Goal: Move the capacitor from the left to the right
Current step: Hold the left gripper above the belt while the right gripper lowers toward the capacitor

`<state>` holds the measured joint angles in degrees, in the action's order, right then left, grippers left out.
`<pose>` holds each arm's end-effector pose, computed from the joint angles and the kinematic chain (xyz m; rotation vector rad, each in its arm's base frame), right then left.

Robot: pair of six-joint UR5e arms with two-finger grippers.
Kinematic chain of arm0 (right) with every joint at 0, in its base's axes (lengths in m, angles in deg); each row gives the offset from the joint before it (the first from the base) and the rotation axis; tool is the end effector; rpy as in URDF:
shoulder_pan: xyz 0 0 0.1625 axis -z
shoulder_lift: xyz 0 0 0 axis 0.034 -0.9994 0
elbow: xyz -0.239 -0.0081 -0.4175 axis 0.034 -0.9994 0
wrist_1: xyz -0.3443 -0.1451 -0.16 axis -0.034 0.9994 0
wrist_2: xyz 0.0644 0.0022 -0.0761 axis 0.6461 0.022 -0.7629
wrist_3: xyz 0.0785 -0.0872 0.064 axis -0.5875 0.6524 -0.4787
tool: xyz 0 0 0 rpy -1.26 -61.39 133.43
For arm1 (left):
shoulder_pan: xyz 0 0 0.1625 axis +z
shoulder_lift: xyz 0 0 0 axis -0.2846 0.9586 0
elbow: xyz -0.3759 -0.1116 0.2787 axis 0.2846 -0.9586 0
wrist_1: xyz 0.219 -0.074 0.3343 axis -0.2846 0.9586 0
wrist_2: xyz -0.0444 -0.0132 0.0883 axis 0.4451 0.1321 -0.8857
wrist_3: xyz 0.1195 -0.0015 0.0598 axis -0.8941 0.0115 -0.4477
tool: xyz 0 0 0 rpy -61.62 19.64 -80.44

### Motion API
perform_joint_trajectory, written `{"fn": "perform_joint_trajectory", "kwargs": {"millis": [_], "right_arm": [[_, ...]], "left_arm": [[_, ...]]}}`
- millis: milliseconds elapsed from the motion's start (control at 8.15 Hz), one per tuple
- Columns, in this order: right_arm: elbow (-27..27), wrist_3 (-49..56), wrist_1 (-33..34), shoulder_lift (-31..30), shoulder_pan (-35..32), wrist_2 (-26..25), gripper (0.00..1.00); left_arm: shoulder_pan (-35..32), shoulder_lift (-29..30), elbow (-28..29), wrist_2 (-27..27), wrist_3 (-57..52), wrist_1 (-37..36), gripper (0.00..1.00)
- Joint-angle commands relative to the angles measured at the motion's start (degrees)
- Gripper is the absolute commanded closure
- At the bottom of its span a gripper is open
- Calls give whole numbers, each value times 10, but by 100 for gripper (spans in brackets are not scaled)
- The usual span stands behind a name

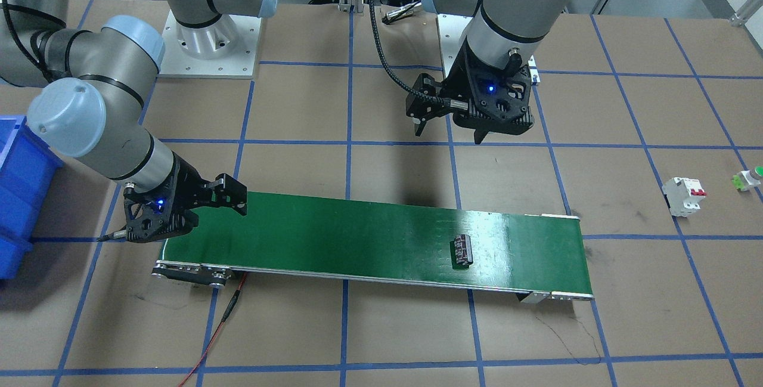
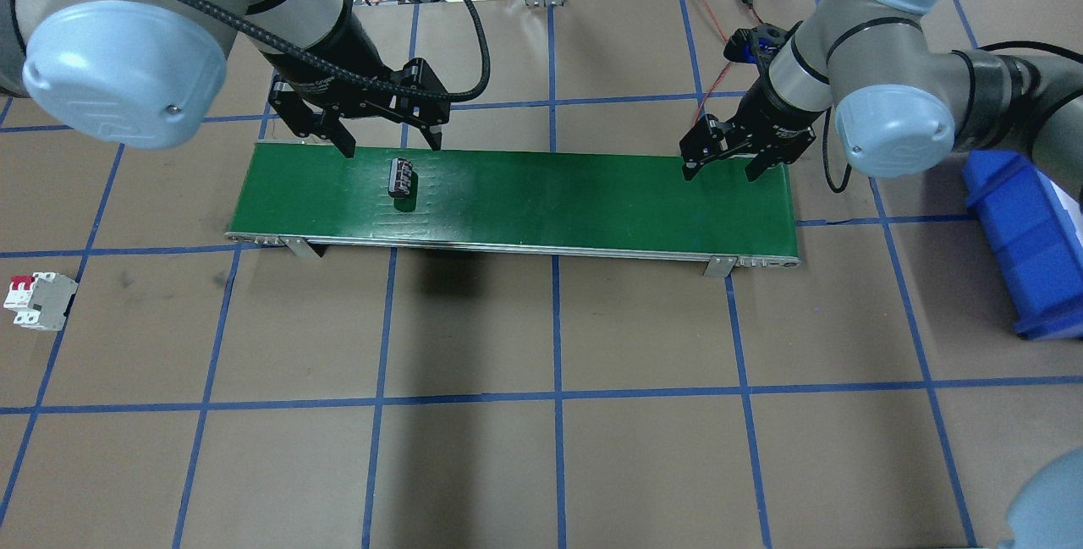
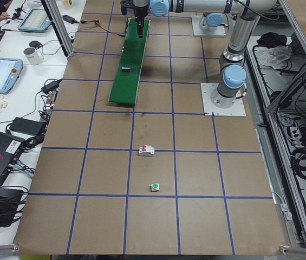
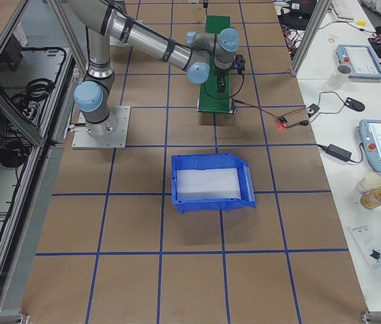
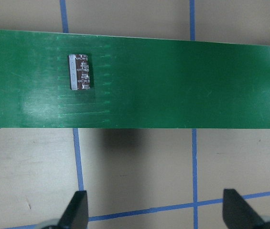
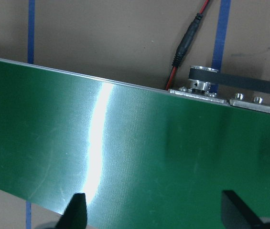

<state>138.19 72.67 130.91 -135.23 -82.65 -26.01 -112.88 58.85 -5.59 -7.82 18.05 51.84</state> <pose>0.1172 -0.5725 0.3173 -0.1473 2.8520 -0.0028 -0.2076 -0.5017 0.4861 -0.0667 -3.0070 0.0184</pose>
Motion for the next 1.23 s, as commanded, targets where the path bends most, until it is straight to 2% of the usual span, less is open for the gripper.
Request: {"fn": "perform_joint_trajectory", "kwargs": {"millis": [0,1104], "right_arm": [[-2,-4,-2,1,0,-5,0],[-3,-13,3,16,-6,10,0]], "left_arm": [[0,-5,0,-1,-4,3,0],[0,-5,-2,-2,-38,0,0]]}}
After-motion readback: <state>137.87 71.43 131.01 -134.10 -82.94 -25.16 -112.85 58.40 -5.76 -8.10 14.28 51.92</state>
